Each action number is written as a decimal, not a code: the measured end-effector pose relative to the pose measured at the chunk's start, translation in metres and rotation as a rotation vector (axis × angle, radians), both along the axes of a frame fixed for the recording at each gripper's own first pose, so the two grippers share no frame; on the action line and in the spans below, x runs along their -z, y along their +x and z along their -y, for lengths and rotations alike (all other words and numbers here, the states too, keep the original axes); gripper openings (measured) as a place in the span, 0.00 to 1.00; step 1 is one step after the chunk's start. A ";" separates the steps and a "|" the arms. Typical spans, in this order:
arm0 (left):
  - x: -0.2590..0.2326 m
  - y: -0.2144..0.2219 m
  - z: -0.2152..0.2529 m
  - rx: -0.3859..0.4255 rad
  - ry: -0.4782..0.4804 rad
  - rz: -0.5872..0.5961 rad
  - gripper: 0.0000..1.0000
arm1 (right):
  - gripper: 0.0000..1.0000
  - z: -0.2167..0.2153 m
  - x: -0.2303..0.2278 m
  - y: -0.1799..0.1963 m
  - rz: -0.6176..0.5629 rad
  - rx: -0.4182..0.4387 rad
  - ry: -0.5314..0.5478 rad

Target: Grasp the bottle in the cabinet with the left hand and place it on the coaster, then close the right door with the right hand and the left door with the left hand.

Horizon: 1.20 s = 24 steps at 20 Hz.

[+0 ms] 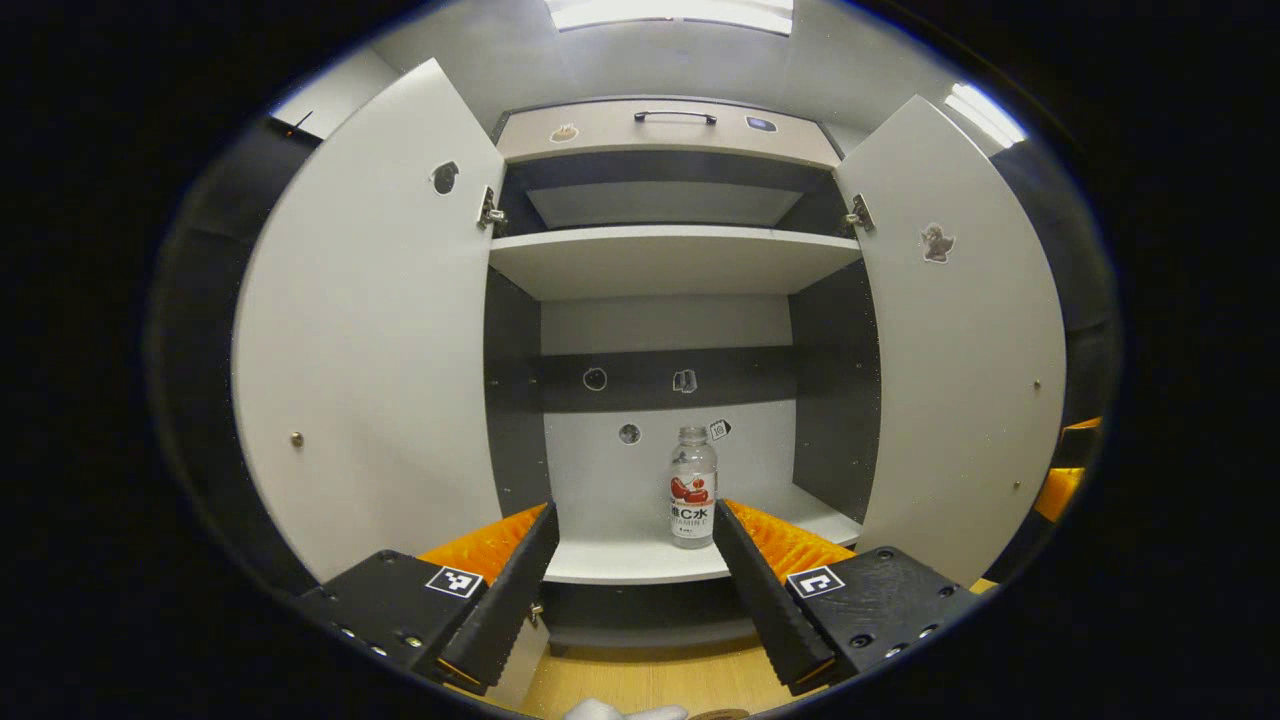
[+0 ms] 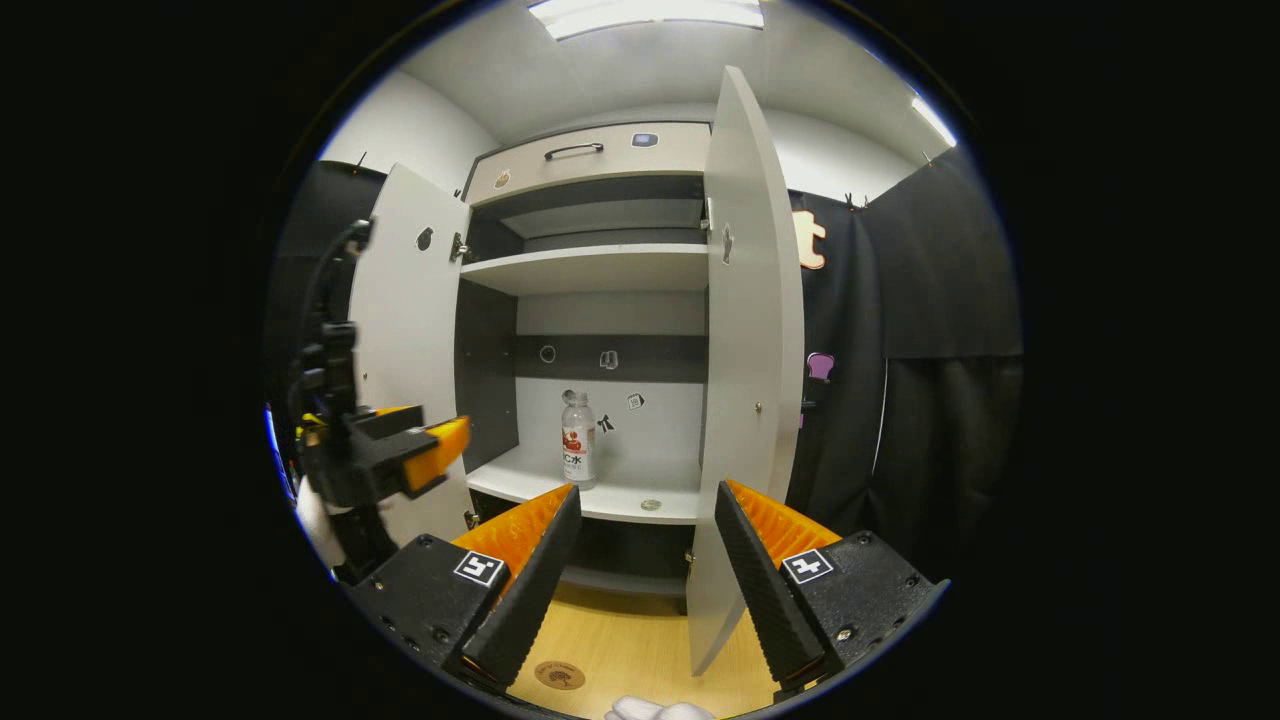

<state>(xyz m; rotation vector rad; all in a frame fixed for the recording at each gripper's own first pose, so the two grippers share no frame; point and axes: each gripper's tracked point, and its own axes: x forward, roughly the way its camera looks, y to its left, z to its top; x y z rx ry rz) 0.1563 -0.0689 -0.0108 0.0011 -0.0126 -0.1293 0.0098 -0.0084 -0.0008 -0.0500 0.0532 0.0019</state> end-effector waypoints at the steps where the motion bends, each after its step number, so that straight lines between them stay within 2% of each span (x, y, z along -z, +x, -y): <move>1: 0.002 0.016 0.007 0.009 -0.004 0.001 0.94 | 0.83 0.001 -0.002 -0.001 0.002 0.002 -0.006; 7: 0.014 0.114 0.049 0.034 -0.011 0.009 0.95 | 0.83 0.014 -0.011 -0.003 -0.009 0.040 -0.037; 12: 0.023 0.174 0.072 0.036 -0.053 -0.019 0.94 | 0.83 0.018 -0.015 0.004 -0.021 0.037 -0.046; 13: 0.022 0.184 0.072 0.030 -0.054 -0.012 0.92 | 0.83 0.018 -0.014 0.004 -0.027 0.037 -0.045; 16: 0.023 0.206 0.076 0.013 -0.062 -0.011 0.94 | 0.83 0.019 -0.008 0.009 -0.052 0.022 -0.040; 24: 0.062 0.240 0.082 -0.012 -0.026 -0.100 0.94 | 0.83 0.028 -0.004 0.014 -0.068 0.009 -0.026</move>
